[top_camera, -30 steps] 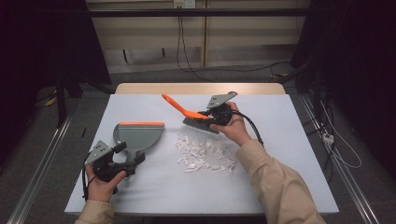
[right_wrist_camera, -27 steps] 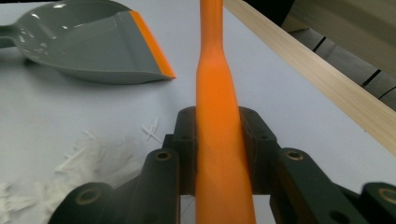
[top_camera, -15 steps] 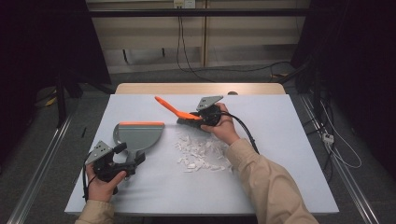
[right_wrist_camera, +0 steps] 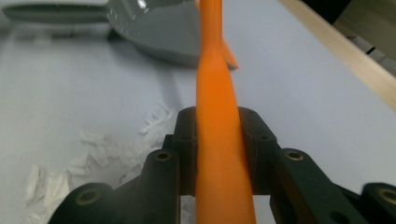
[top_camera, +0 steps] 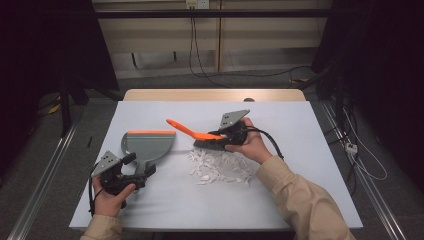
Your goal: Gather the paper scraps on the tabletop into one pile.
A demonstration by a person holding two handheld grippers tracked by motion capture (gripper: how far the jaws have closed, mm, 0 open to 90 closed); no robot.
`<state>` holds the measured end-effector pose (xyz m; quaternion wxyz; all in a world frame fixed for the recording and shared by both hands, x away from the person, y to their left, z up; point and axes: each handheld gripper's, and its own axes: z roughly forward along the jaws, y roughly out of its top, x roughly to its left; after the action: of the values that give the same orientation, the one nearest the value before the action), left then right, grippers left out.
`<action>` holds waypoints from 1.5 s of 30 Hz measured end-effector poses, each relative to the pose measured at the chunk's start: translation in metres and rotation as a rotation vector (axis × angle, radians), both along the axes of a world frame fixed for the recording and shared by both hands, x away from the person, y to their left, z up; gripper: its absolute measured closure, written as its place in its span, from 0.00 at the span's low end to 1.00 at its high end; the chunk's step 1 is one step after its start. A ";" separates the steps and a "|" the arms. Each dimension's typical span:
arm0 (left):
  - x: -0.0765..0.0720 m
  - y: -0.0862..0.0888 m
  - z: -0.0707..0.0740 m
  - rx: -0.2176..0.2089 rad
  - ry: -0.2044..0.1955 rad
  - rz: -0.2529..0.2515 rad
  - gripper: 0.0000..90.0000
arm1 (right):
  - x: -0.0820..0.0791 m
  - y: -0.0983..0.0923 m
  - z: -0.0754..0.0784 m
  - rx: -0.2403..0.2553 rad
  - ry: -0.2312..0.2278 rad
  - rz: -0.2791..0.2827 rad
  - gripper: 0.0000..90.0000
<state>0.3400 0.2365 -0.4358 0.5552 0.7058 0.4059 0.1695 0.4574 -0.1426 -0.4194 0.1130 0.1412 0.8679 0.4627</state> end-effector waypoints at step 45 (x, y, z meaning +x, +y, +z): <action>-0.001 -0.002 0.003 0.005 -0.013 -0.034 0.07 | -0.001 -0.060 0.005 -0.083 0.089 -0.371 0.73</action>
<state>0.3387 0.2341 -0.4327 0.5590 0.7128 0.3899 0.1656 0.4559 -0.2022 -0.4149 0.1636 0.3141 0.8495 0.3910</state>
